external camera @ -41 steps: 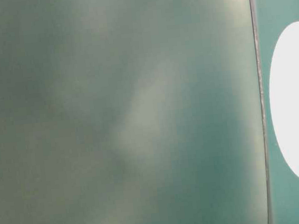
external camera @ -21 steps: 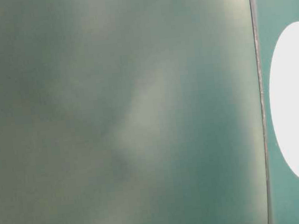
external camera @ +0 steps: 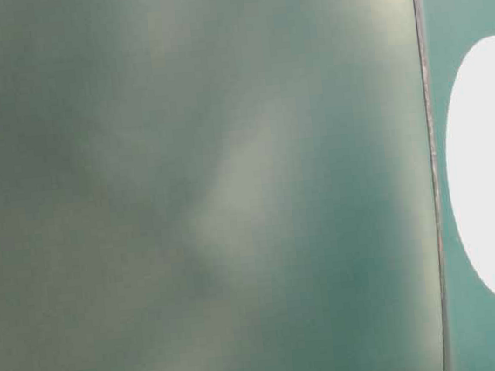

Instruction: Grip the spoon and scoop the red block from the bowl with right arm.

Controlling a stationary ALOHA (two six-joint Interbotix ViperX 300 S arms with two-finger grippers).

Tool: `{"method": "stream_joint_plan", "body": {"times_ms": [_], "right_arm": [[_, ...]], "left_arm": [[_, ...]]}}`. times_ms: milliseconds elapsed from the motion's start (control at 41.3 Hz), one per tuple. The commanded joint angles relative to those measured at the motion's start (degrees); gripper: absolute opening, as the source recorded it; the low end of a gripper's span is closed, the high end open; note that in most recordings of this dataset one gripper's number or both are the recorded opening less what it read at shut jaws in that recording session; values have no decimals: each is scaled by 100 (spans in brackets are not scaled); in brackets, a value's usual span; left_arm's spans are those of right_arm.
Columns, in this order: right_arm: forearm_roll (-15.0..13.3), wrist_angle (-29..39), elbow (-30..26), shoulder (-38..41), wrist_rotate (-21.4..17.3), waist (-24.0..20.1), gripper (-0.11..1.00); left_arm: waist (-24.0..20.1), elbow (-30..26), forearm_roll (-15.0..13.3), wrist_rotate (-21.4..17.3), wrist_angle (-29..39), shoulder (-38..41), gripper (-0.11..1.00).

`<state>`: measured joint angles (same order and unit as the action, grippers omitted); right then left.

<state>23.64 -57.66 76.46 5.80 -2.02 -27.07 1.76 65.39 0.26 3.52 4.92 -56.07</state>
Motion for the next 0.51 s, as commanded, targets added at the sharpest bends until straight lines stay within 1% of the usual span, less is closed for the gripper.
{"method": "stream_joint_plan", "body": {"times_ms": [0,242,484], "right_arm": [[79,-70,-18,-53,0,-18,45],[105,-44,-53,-53,-123,-18,45],[105,-35,-53,-62,-422,-18,45]], "left_arm": [[9,-176,9,9,-53,44,-1],[9,-176,9,9,-62,44,-1],[9,-176,0,9,-53,53,-1]]}}
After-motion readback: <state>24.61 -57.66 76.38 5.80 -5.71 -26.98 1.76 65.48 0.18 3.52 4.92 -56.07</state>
